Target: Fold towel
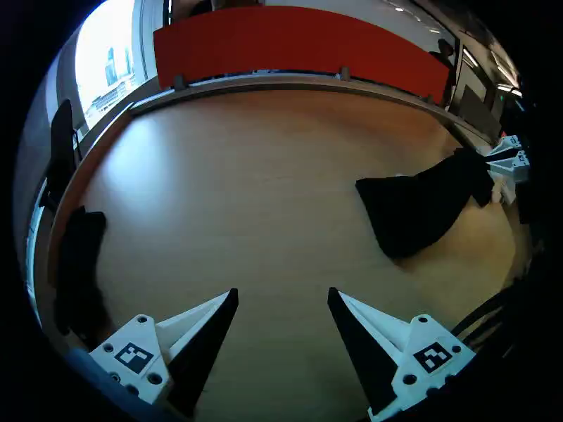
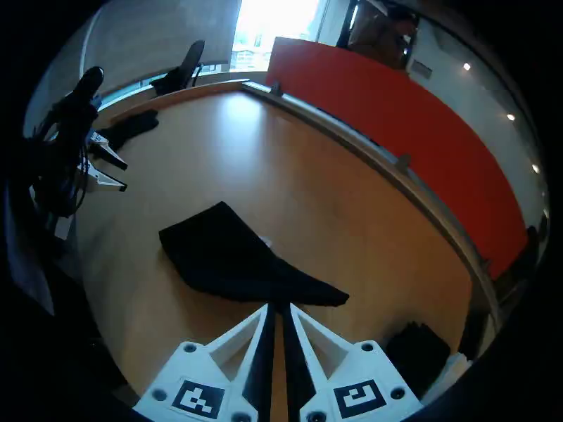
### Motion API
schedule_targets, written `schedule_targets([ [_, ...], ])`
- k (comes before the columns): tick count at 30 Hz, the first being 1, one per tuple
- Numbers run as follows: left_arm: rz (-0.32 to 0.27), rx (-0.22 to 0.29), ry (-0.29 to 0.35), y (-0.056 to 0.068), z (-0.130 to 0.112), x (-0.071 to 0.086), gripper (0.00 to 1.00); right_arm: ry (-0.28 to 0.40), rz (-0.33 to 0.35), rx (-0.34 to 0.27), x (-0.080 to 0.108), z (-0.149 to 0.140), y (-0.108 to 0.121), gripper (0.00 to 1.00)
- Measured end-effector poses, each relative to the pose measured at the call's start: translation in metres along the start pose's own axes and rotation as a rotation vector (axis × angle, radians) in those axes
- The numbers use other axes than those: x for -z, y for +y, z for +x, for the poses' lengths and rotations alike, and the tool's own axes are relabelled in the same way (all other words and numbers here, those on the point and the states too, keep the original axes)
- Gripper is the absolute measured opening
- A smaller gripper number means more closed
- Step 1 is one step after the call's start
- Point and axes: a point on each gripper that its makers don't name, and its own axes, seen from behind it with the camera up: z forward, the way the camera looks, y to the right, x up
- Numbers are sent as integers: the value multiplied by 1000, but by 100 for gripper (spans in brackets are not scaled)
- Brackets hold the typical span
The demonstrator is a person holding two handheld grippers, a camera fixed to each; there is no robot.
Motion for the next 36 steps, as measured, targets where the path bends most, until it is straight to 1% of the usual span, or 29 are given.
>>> schedule_targets([
  [6,-2,1,1,2,-1,2,94,14,8,13,-3,8,-4,7],
  [12,-2,3,4,3,-1,5,94,31,31,35,-10,21,-15,7],
  [27,-4,24,26,1,5,17,94,71,125,97,-37,60,-64,7],
  [36,4,37,30,-5,2,21,94,77,190,129,-56,76,-92,7],
])
